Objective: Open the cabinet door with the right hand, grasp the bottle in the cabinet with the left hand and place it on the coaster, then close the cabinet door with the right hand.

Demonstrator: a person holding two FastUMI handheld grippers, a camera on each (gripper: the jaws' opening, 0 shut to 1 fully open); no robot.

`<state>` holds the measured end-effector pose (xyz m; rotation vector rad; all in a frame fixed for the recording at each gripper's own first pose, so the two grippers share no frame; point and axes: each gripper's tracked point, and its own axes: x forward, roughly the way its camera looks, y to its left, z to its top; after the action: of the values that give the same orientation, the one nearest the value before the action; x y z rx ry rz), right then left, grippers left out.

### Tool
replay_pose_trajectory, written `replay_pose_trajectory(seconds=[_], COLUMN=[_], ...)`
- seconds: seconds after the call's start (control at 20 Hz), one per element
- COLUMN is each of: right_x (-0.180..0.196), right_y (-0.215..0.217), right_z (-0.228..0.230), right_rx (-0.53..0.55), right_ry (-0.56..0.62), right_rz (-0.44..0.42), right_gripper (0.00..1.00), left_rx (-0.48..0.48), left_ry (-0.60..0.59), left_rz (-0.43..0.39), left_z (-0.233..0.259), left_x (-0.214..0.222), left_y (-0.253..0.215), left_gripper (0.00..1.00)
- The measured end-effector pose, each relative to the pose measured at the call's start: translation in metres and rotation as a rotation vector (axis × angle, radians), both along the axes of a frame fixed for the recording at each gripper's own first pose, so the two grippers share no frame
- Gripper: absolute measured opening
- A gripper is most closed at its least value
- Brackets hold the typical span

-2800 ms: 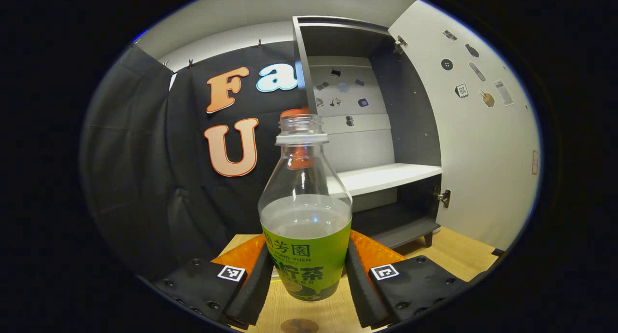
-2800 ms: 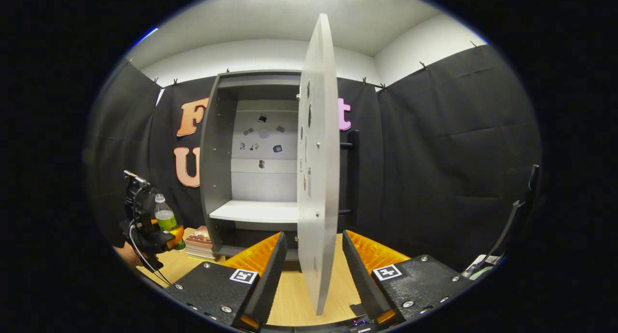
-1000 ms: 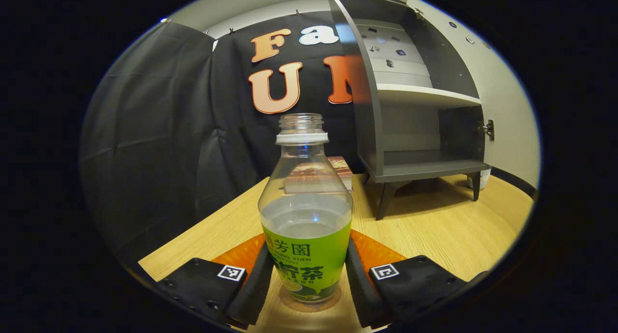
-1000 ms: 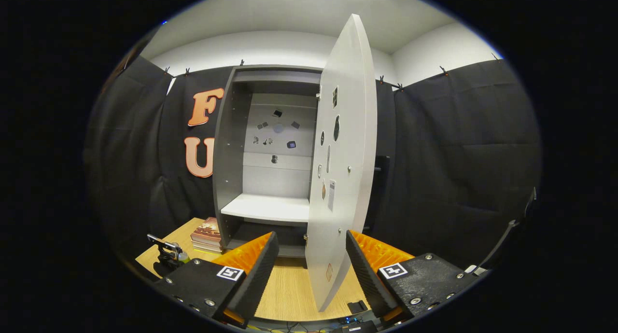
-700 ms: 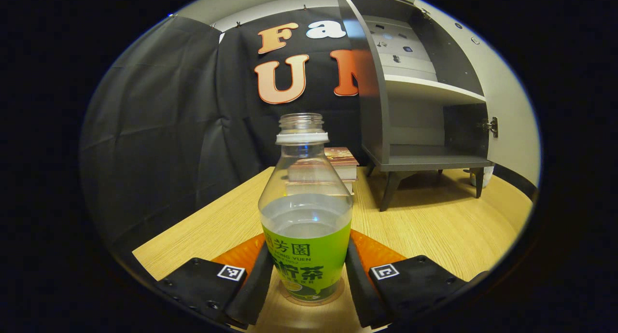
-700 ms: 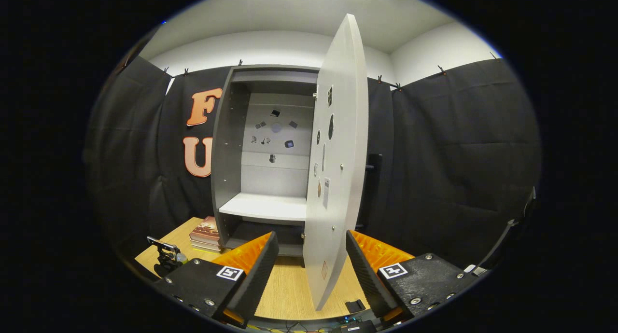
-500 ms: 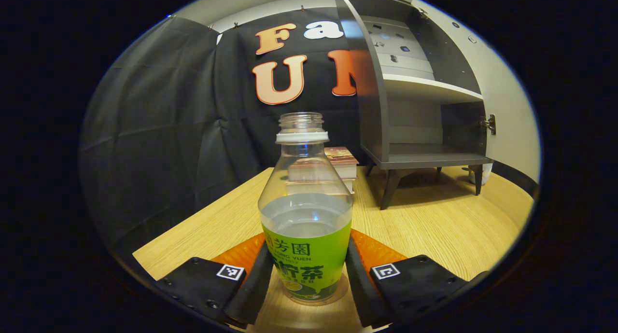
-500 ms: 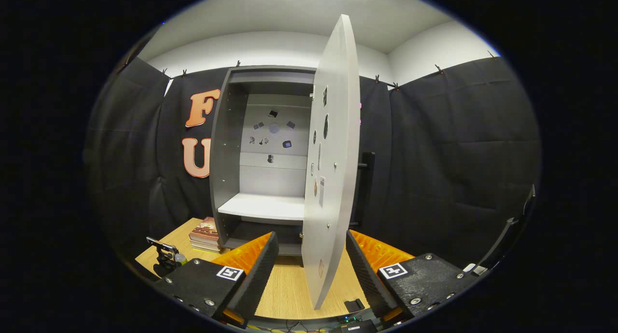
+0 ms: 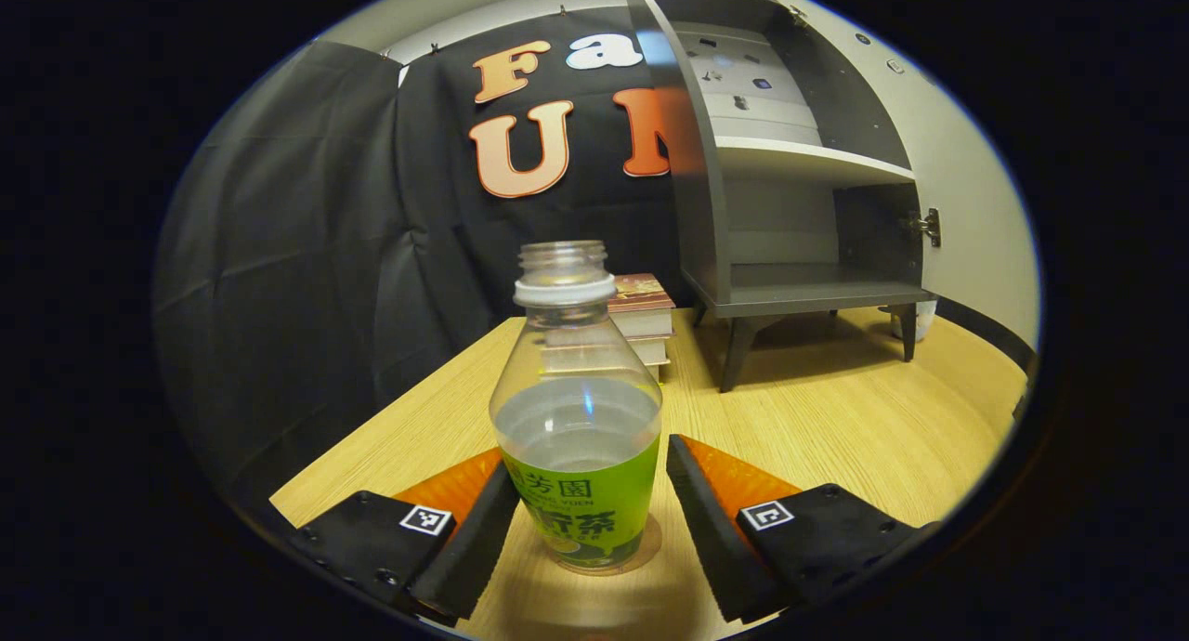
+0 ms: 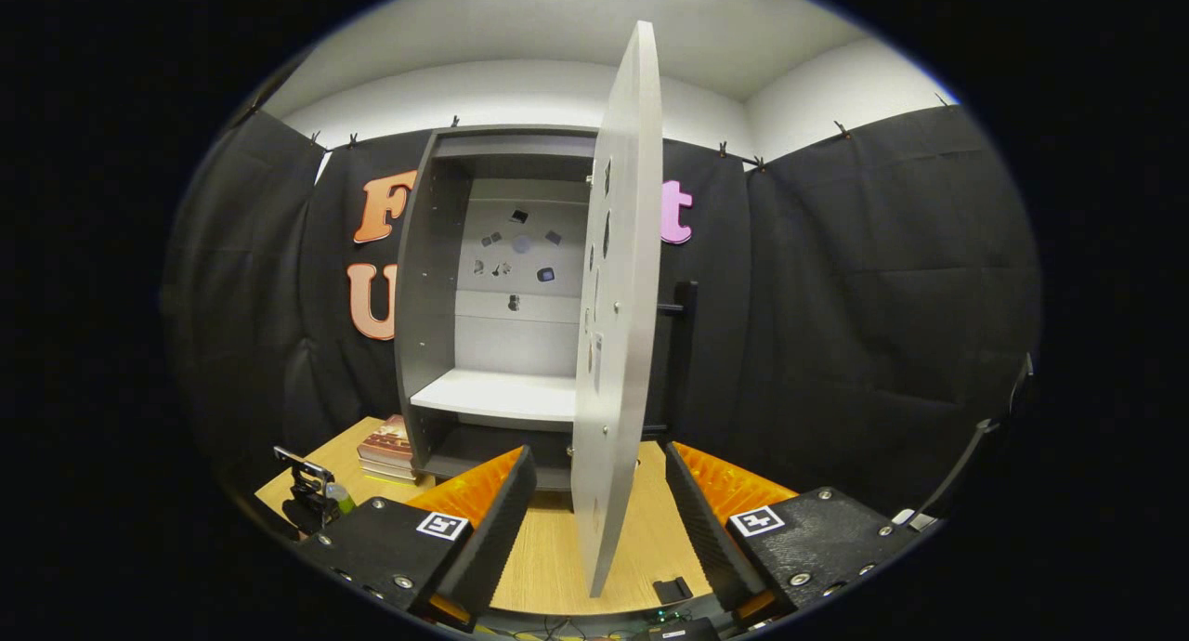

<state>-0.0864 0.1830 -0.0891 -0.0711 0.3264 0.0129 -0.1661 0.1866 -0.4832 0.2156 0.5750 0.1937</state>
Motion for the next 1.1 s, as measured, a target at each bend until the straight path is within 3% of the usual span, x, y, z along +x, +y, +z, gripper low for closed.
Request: replay_pose_trajectory(seconds=[0.2, 0.25, 0.45, 0.7, 0.85, 0.95, 1.1], right_x=[0.007, 0.013, 0.024, 0.032, 0.044, 0.057, 0.069], right_y=[-0.03, -0.038, -0.066, -0.113, -0.134, -0.141, -0.121], right_z=[0.003, 0.004, 0.015, 0.02, 0.014, 0.008, -0.001], right_rx=[0.008, 0.007, -0.017, -0.006, 0.013, 0.019, 0.096], right_ry=[-0.026, -0.033, -0.079, -0.127, -0.15, -0.155, -0.148], right_rz=[-0.022, -0.026, -0.019, -0.045, -0.054, -0.042, 0.049], right_gripper=[0.87, 0.91, 0.87, 0.91, 0.87, 0.87, 0.87], left_rx=[0.036, 0.042, 0.075, 0.076, 0.082, 0.092, 0.098], left_ry=[0.001, -0.004, -0.031, -0.062, -0.066, -0.096, -0.135], left_rz=[0.028, 0.034, 0.037, 0.034, 0.02, 0.009, 0.002], left_z=[0.022, 0.03, 0.062, 0.1, 0.119, 0.141, 0.17], left_x=[-0.002, -0.001, 0.006, 0.009, 0.009, 0.012, 0.019], left_y=[0.003, 0.003, -0.003, -0.028, -0.047, -0.06, -0.073], left_gripper=[0.98, 0.97, 0.98, 0.97, 0.97, 0.97, 0.97])
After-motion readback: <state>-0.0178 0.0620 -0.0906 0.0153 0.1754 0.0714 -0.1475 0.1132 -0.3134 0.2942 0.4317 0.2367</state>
